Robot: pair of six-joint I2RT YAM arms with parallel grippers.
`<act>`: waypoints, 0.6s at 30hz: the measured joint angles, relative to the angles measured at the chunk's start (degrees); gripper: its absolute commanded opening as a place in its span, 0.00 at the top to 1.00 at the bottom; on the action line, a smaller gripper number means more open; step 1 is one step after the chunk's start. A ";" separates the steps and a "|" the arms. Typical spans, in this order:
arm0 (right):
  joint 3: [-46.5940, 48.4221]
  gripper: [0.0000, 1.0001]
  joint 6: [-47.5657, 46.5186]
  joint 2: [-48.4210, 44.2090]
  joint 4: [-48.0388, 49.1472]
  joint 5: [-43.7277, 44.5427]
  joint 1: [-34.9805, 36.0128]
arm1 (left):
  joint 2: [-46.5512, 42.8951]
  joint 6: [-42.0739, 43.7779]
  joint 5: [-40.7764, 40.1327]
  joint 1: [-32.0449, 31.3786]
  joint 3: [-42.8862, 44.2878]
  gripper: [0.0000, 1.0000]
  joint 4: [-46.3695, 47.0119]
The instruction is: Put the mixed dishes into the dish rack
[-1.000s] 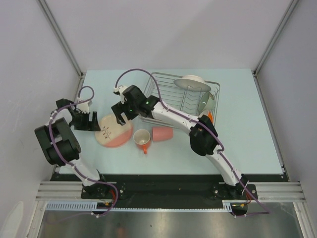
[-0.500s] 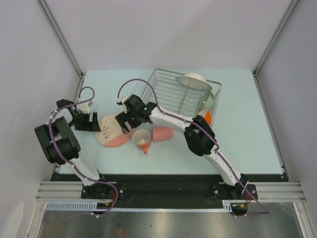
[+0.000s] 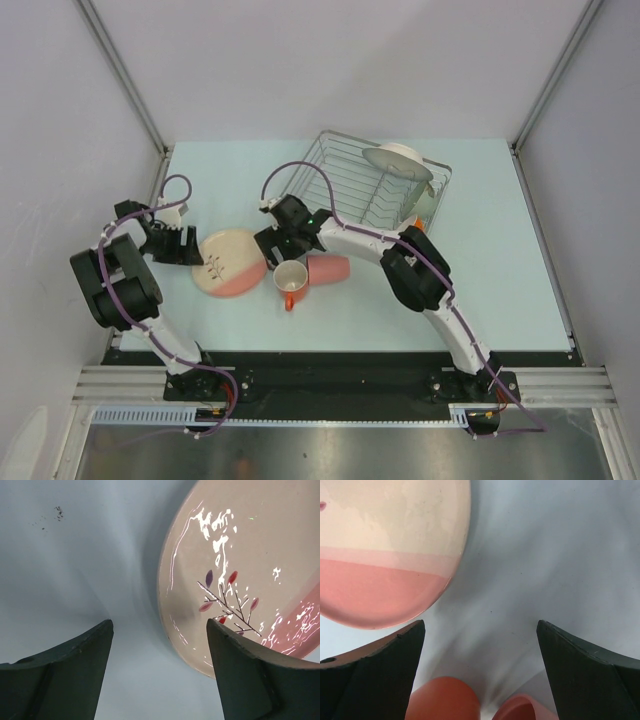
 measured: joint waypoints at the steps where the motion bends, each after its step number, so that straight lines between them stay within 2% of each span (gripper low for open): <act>1: 0.22 0.00 -0.02 0.13 -0.02 -0.13 0.00 | 0.00 0.00 0.09 0.00 0.00 0.22 0.00; 18: 13.22 0.01 -0.24 8.46 -0.31 -9.77 0.13 | 1.03 -0.28 3.52 -5.55 0.35 0.23 0.07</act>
